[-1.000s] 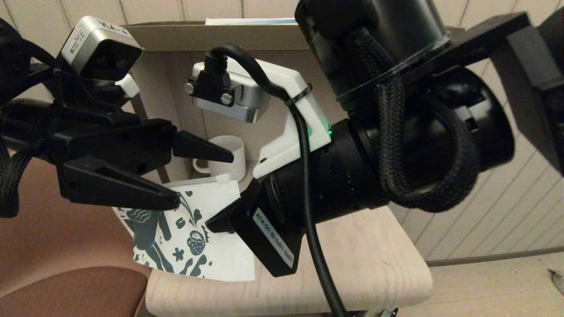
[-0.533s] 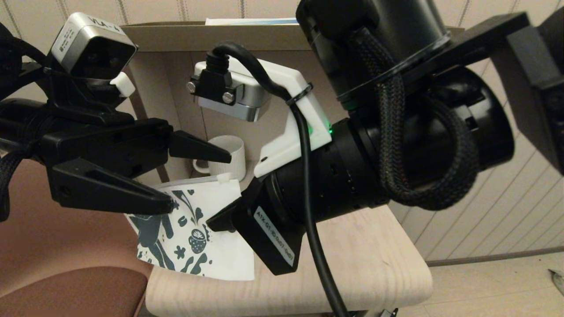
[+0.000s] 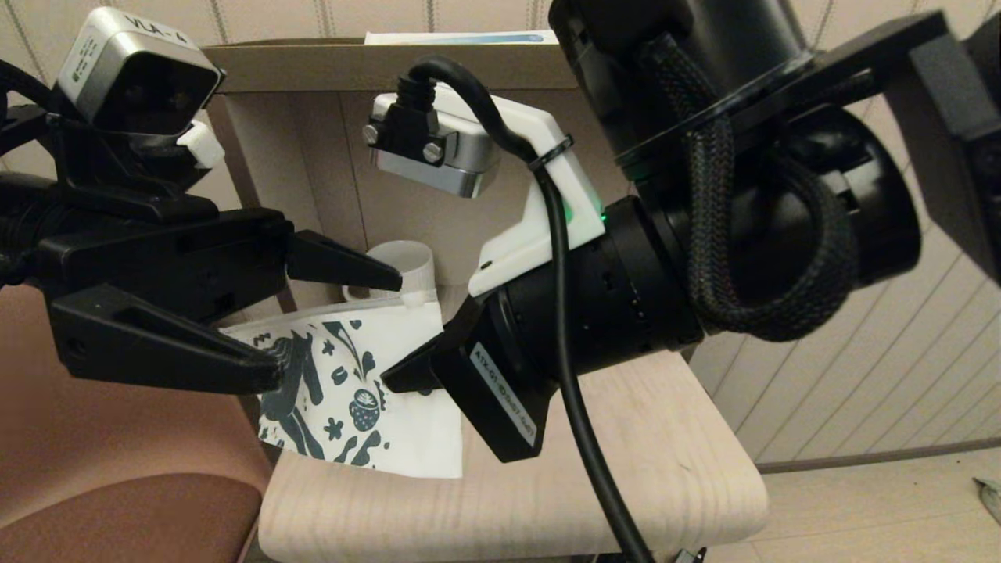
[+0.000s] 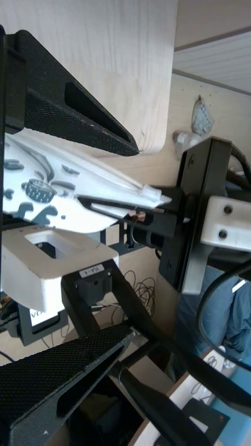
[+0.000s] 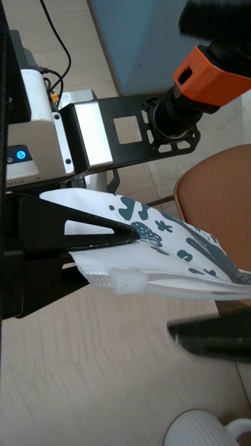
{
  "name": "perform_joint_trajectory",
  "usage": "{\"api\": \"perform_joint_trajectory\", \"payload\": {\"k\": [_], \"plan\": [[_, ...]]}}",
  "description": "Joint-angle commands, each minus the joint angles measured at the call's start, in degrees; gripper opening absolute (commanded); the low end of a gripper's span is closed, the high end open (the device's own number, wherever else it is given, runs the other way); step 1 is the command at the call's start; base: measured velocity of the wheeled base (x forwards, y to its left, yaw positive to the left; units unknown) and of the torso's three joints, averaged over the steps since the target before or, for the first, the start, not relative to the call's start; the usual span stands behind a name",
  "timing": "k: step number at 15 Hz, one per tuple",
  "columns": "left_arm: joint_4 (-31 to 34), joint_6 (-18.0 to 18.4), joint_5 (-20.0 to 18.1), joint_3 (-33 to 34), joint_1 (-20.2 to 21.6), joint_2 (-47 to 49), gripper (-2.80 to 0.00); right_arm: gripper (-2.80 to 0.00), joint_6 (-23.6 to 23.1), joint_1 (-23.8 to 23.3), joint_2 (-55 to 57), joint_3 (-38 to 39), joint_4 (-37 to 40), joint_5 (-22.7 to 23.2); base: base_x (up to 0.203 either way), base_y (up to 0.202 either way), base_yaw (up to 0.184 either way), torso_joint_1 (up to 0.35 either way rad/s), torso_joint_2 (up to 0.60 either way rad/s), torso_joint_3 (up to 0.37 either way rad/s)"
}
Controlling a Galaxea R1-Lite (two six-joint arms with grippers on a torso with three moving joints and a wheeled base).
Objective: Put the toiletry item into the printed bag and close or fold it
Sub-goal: Hand it to the other hand
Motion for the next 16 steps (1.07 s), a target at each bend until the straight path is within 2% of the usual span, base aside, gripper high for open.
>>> {"api": "perform_joint_trajectory", "payload": {"k": [1, 4, 7, 16], "plan": [[0.7, 0.3, -0.4, 0.1, -0.1, -0.8, 0.00, -2.80, 0.0, -0.2, 0.0, 0.0, 0.2, 0.2, 0.000, 0.000, 0.000, 0.000, 0.00, 0.000], [0.7, 0.2, -0.6, -0.1, -0.1, -1.0, 0.00, -2.80, 0.2, 0.0, -0.1, 0.6, 0.3, 0.5, 0.000, 0.000, 0.000, 0.000, 0.00, 0.000], [1.4, 0.2, -0.8, -0.4, -0.1, -1.1, 0.00, -2.80, 0.2, -0.1, -0.1, 0.6, 0.1, 3.7, 0.000, 0.000, 0.000, 0.000, 0.00, 0.000], [1.9, 0.2, -0.6, -0.8, -0.5, -0.9, 0.00, -2.80, 1.4, 0.7, -1.7, 0.7, -0.1, 3.6, 0.000, 0.000, 0.000, 0.000, 0.00, 0.000]]}}
